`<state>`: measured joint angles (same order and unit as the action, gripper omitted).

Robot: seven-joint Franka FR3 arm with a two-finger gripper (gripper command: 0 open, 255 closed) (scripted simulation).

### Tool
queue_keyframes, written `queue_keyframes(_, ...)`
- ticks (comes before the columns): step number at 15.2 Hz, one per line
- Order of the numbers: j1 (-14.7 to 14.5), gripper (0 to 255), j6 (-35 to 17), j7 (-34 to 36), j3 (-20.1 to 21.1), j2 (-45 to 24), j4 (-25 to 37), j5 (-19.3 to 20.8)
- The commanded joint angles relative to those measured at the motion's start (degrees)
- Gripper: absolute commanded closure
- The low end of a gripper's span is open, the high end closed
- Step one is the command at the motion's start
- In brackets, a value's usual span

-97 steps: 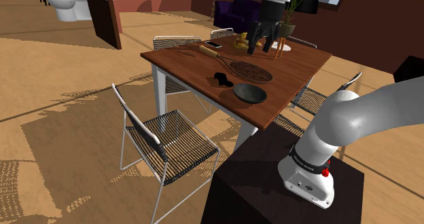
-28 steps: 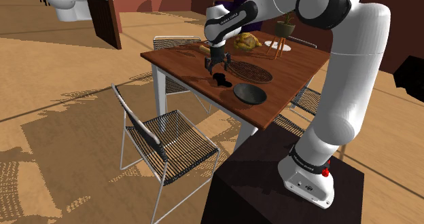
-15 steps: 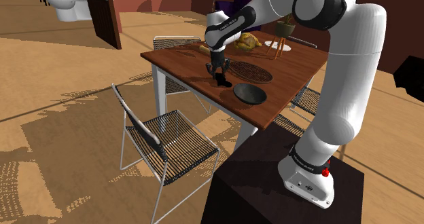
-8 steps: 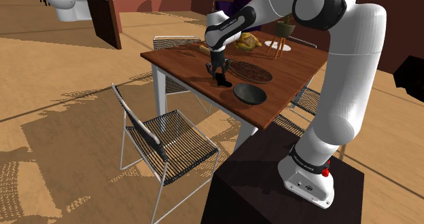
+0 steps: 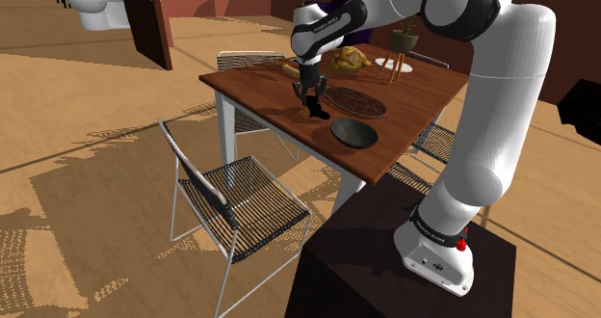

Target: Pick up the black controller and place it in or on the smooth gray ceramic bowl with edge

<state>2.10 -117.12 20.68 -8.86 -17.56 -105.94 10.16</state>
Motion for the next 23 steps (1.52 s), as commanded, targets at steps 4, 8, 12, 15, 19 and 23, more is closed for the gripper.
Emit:
queue_keyframes(4,-0.13,255,3.27,-0.46,-0.01,1.77,1.53,0.0)
queue_keyframes(8,-0.2,255,5.98,-0.87,-0.02,2.87,3.18,-0.03)
queue_keyframes(12,-0.27,255,8.73,-1.3,-0.02,3.79,5.04,-0.06)
queue_keyframes(15,-0.32,255,10.82,-1.62,-0.02,4.37,6.58,-0.09)
queue_keyframes(19,-0.68,255,9.67,-0.87,-0.13,11.69,-1.93,1.12)
queue_keyframes(23,-0.84,255,8.38,0.2,-0.12,20.98,-12.58,2.71)
